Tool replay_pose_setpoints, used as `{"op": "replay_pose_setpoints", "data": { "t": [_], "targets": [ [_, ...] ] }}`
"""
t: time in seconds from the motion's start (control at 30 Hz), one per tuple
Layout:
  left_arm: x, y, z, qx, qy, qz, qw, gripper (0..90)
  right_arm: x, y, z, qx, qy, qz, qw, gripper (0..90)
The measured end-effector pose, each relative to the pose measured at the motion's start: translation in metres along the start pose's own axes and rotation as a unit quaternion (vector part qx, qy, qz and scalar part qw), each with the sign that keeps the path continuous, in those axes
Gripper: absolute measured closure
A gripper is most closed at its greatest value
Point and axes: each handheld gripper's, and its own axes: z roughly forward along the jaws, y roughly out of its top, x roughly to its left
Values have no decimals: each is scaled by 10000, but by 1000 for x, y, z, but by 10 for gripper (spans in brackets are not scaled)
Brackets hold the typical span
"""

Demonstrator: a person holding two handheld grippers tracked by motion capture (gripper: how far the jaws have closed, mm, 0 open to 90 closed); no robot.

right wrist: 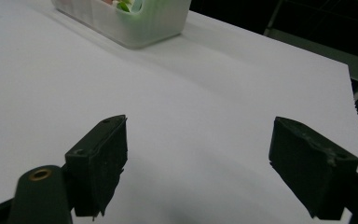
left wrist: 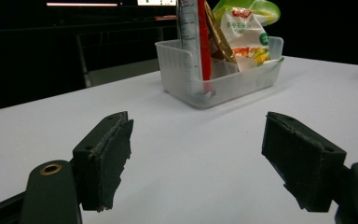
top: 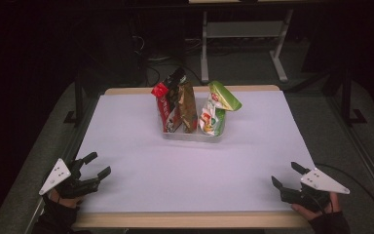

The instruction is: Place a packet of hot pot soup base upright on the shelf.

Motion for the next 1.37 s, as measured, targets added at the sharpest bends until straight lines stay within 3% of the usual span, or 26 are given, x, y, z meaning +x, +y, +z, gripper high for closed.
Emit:
{"op": "replay_pose_setpoints", "data": {
  "t": [1.37],
  "targets": [
    [-4,2,9,171,-7,124,9998,231,-1,-1,3,170,-12,14,9999,173]
  ]
}}
